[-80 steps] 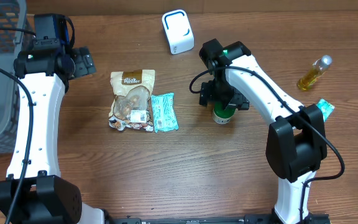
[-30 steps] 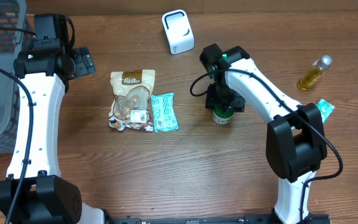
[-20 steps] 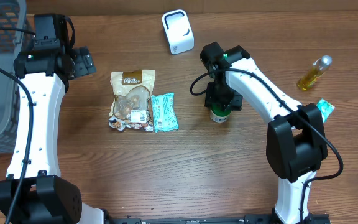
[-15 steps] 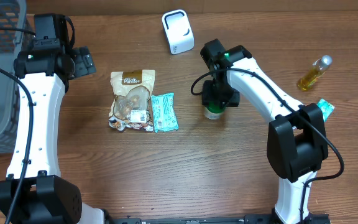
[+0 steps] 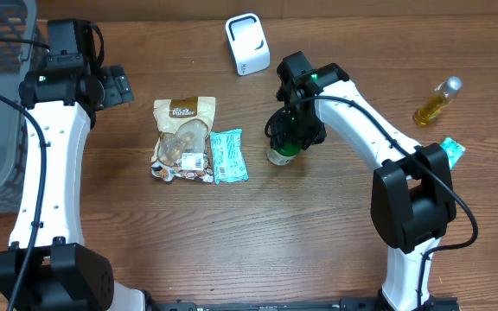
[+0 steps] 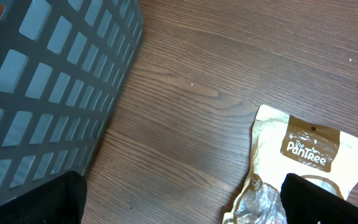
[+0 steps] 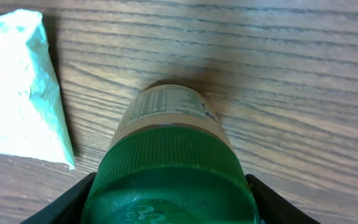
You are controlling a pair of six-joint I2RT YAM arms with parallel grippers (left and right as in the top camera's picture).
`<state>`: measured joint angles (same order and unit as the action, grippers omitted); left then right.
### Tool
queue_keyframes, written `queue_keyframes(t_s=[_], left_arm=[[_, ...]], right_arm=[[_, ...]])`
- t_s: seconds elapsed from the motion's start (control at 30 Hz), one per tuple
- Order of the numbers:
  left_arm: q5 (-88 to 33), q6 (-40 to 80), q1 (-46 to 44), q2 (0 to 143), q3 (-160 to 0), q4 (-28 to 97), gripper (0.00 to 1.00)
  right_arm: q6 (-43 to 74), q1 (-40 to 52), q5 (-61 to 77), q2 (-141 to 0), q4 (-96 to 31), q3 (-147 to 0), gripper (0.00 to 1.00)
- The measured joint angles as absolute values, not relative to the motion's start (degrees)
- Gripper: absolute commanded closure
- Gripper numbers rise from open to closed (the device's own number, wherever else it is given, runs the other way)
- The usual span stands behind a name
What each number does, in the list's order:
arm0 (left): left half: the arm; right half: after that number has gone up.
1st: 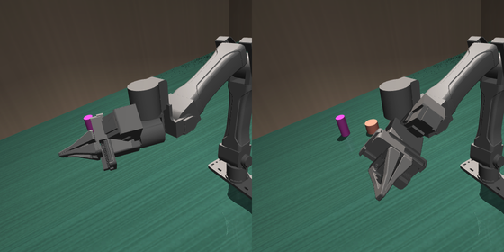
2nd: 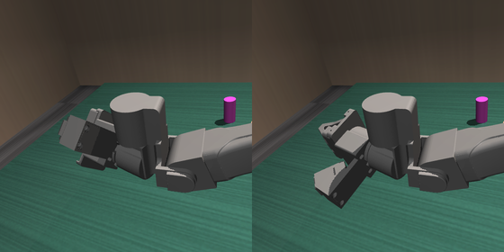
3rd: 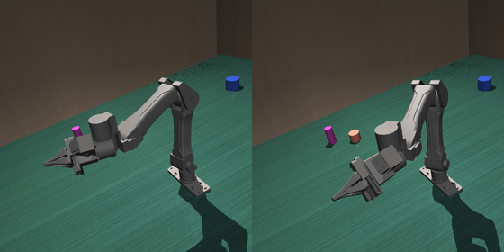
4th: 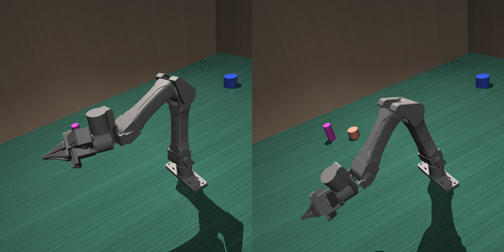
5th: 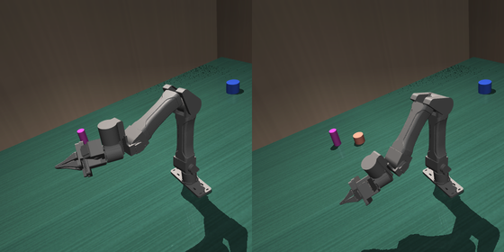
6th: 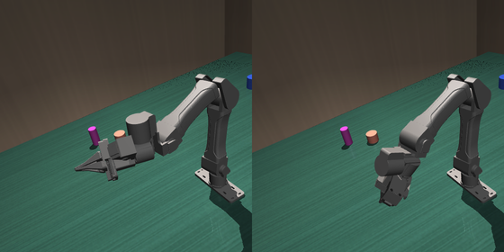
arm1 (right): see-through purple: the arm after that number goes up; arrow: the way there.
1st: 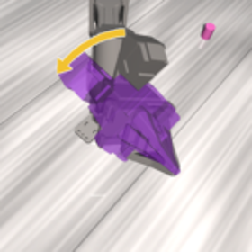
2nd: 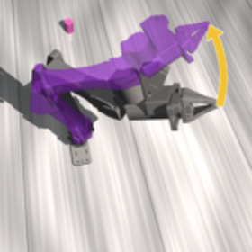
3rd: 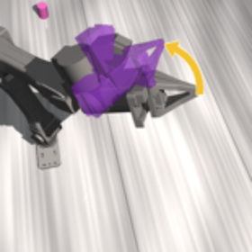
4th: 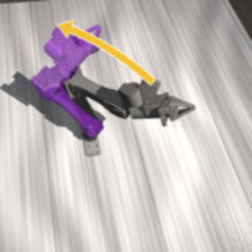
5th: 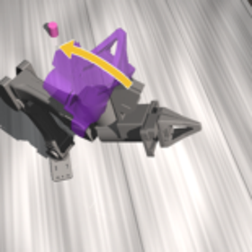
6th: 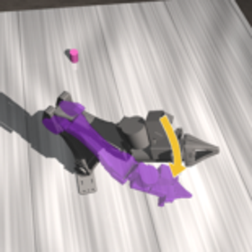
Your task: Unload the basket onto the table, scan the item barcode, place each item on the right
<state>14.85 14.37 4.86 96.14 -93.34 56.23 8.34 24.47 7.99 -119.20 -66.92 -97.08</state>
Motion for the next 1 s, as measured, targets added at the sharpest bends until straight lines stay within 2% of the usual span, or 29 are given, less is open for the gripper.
queue_keyframes(t_s=[0.13,0.17,0.23,0.27,0.4,0.57,0.8,1.0], left_arm=[[14.85,14.37,4.86,96.14,-93.34,56.21,0.0],[14.85,14.37,4.86,96.14,-93.34,56.21,0.01],[14.83,14.37,4.86,96.14,-93.34,56.21,0.0],[14.85,14.37,4.86,96.14,-93.34,56.21,0.0],[14.83,14.37,4.86,96.14,-93.34,56.21,0.01],[14.83,14.37,4.86,96.14,-93.34,56.21,0.01],[14.85,14.37,4.86,96.14,-93.34,56.23,0.01],[14.83,14.37,4.86,96.14,-93.34,56.21,0.0]], right_arm=[[5.5,24.47,8.08,-119.2,-66.57,-97.08,0.36],[4.75,24.47,7.81,-119.2,-66.5,-97.08,0.3],[3.42,24.49,6.96,-119.2,-66.37,-97.08,0.25],[2.76,24.53,6.33,-119.22,-66.35,-97.06,0.18],[2.02,24.53,5.28,-119.22,-66.43,-97.06,0.04],[5.1,24.53,4.73,-119.24,-65.67,-97.06,0.02],[22.98,24.53,3.92,-119.24,-66.94,-97.06,0.0],[31.24,25.23,2.31,-119.24,-67.13,-97.06,0.0]])
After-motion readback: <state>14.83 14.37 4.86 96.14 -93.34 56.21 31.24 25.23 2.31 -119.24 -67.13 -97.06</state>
